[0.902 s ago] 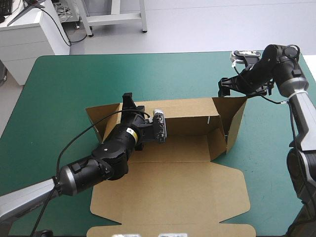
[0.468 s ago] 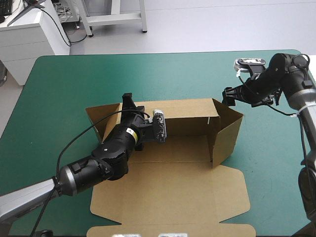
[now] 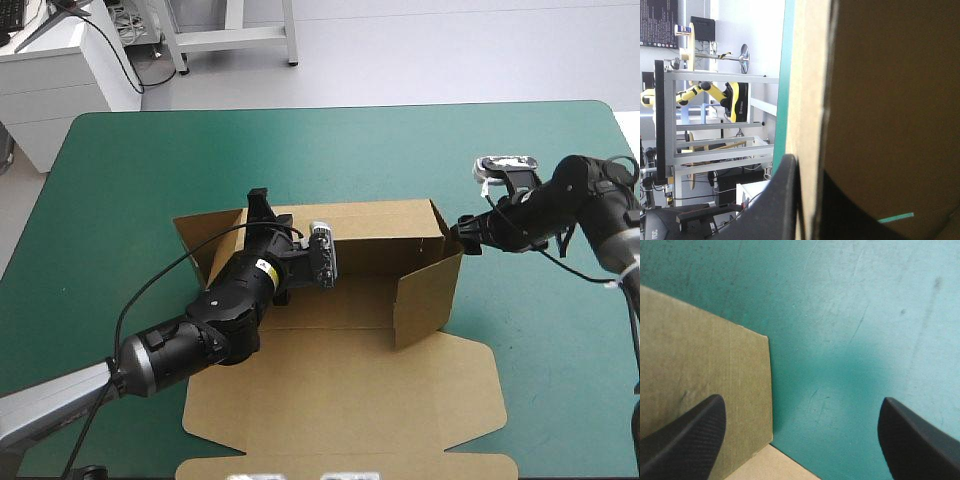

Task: Fold the box

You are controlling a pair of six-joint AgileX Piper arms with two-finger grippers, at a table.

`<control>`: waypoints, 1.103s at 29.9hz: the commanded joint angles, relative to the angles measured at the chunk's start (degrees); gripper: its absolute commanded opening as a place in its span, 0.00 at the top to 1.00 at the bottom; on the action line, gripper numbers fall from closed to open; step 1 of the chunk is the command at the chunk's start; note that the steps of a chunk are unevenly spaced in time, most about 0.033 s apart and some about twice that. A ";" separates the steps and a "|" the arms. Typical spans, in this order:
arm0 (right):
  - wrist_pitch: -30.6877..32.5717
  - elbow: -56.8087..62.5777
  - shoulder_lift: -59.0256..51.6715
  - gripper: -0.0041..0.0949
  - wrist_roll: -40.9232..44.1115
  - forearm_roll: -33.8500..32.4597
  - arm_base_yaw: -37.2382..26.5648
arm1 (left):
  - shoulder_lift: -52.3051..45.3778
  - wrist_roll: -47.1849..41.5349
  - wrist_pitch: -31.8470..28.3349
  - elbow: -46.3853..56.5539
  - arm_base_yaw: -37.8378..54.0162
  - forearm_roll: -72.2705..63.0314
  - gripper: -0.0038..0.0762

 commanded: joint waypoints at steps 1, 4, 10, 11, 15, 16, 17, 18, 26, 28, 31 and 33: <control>-6.26 4.64 -5.46 0.20 -3.60 3.93 -0.40 | -1.04 -1.01 0.38 -0.88 -0.60 -3.09 0.96; -9.58 9.47 -8.35 0.20 -8.59 6.61 -0.40 | -1.04 -1.01 0.38 -0.88 -0.60 -3.09 0.96; -10.38 13.85 -11.74 0.20 -14.34 8.52 -0.40 | -1.04 -1.01 0.49 -0.88 -0.60 -3.09 0.96; -9.73 13.85 -11.74 0.20 -14.79 8.67 -0.40 | -1.04 -1.01 0.64 -0.88 -0.60 -3.09 0.96; -7.40 13.85 -11.90 0.20 -17.39 10.54 -0.40 | -1.04 -1.01 0.64 -0.88 -0.60 -3.09 0.96; -6.93 13.85 -11.90 0.20 -17.95 10.80 -0.40 | -1.04 -1.78 0.64 -0.88 -0.60 -3.09 0.96; -6.49 13.85 -11.90 0.20 -18.18 10.83 -0.40 | -1.04 -1.83 0.64 -0.88 -0.60 -3.09 0.96; -5.91 13.85 -11.90 0.20 -18.31 10.95 -0.40 | -1.04 -1.82 0.64 -0.88 -0.60 -3.09 0.96; -2.24 13.85 -11.90 0.20 -24.42 18.28 -0.40 | -1.04 -1.46 0.64 -0.88 -0.60 -2.59 0.96; -2.46 13.85 -11.79 0.20 -24.90 19.44 -0.40 | -1.04 -1.46 0.64 -0.88 -0.60 -2.59 0.96; -2.75 13.85 -11.55 0.20 -27.13 22.65 -0.40 | -1.04 -1.46 0.64 -0.88 -0.60 -2.48 0.96; -2.89 13.85 -11.55 0.20 -30.48 26.66 -0.40 | -1.04 -1.46 0.64 -0.88 -0.60 -1.96 0.96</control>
